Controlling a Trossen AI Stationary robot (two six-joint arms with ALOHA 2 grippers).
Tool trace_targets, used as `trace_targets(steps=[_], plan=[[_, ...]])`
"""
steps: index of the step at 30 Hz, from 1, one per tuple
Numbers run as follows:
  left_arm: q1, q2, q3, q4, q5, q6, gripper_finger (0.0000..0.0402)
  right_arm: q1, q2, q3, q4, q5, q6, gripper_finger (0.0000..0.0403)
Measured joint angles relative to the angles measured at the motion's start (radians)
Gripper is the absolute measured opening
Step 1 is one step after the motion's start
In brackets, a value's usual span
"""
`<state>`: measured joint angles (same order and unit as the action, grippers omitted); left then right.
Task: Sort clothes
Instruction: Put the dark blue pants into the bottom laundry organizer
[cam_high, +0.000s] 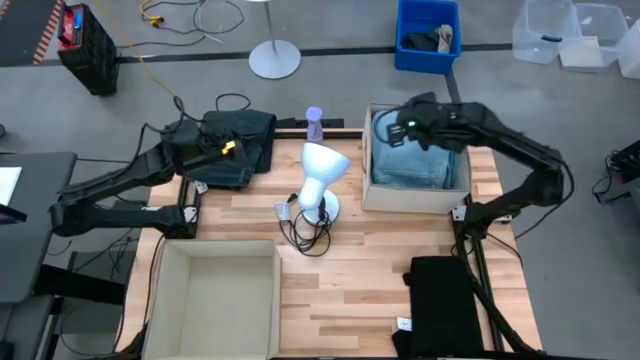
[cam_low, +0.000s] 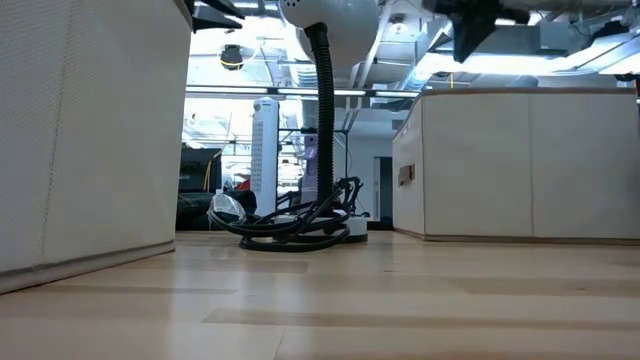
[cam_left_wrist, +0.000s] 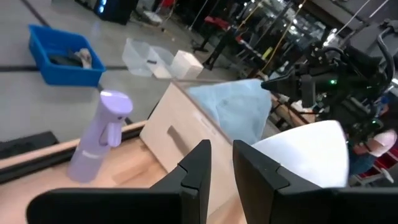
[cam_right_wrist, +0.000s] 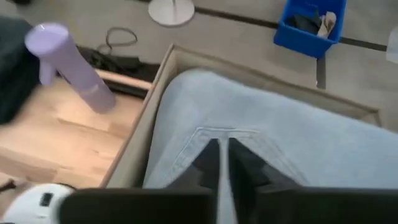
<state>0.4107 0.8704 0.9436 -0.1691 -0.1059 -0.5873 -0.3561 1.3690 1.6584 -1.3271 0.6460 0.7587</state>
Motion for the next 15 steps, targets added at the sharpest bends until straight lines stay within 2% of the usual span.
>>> trace_targets(steps=[2, 4, 12, 15], plan=[[0.0, 0.015, 0.0, -0.005, -0.002, -0.017, 0.0061, 0.0, 0.013, -0.013, 0.026, -0.022, -0.013, 0.001], [0.0, 0.027, 0.0, -0.026, -0.015, -0.034, 0.0061, 0.006, 0.014, -0.013, 0.067, -0.028, -0.034, 0.0017], [0.048, 0.028, 0.001, -0.092, -0.04, -0.06, 0.0061, 0.084, -0.119, -0.013, 0.203, -0.024, -0.157, 0.0071], [0.085, 0.044, 0.058, -0.164, -0.042, -0.064, 0.0061, 0.113, -0.189, -0.013, 0.204, -0.025, -0.162, 0.0095]])
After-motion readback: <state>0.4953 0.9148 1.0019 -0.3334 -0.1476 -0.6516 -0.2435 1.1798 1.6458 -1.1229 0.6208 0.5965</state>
